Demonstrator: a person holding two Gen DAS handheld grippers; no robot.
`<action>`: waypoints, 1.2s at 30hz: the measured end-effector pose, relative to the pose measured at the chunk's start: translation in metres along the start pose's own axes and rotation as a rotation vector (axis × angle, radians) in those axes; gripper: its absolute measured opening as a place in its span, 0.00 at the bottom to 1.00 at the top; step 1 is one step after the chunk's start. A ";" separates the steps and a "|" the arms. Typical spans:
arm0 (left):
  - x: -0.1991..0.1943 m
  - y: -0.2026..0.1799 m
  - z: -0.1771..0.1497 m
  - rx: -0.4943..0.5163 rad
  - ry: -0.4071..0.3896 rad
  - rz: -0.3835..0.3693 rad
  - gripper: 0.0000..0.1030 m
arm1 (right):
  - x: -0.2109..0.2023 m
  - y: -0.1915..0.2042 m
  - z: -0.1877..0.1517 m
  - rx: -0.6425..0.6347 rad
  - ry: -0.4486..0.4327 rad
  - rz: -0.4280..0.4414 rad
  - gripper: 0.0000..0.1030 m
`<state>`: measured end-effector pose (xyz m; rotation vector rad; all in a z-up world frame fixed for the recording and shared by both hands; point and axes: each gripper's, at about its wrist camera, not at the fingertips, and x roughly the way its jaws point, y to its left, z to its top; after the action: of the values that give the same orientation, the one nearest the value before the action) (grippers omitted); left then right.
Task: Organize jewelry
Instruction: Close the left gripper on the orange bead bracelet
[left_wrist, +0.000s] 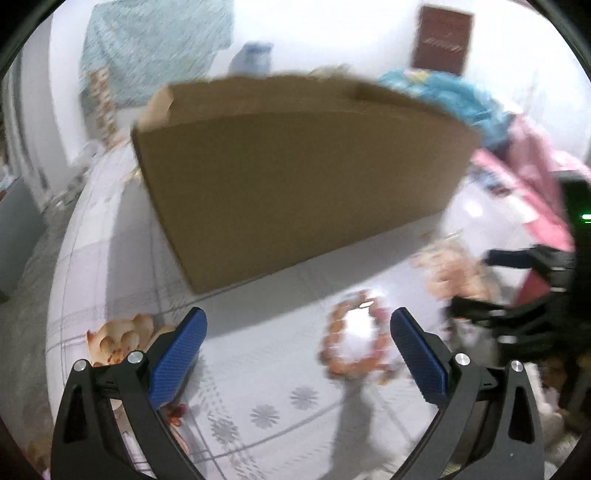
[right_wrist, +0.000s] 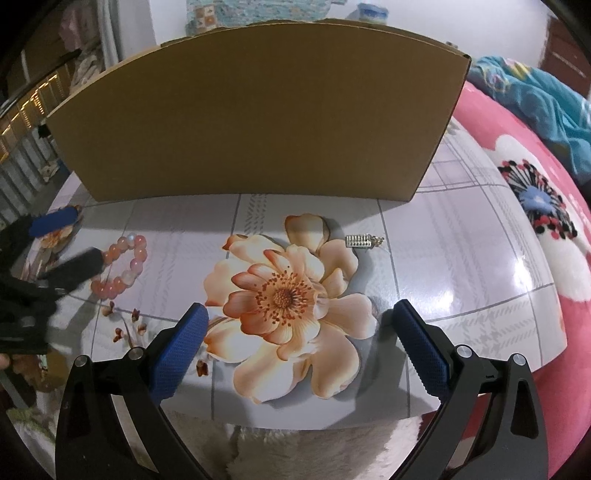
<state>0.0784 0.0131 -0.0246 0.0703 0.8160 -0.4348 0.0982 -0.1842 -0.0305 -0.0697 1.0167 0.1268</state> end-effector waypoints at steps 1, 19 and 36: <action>-0.006 -0.001 0.000 0.010 -0.018 -0.025 0.95 | -0.002 -0.002 0.000 0.004 0.000 0.015 0.92; 0.016 -0.044 -0.006 0.175 0.132 -0.071 0.21 | -0.048 -0.046 -0.014 0.053 -0.176 0.128 0.66; 0.029 -0.037 0.007 0.136 0.138 -0.093 0.09 | -0.009 -0.051 0.016 0.058 -0.142 0.066 0.29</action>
<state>0.0856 -0.0319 -0.0370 0.1905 0.9272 -0.5777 0.1141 -0.2330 -0.0148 0.0258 0.8801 0.1602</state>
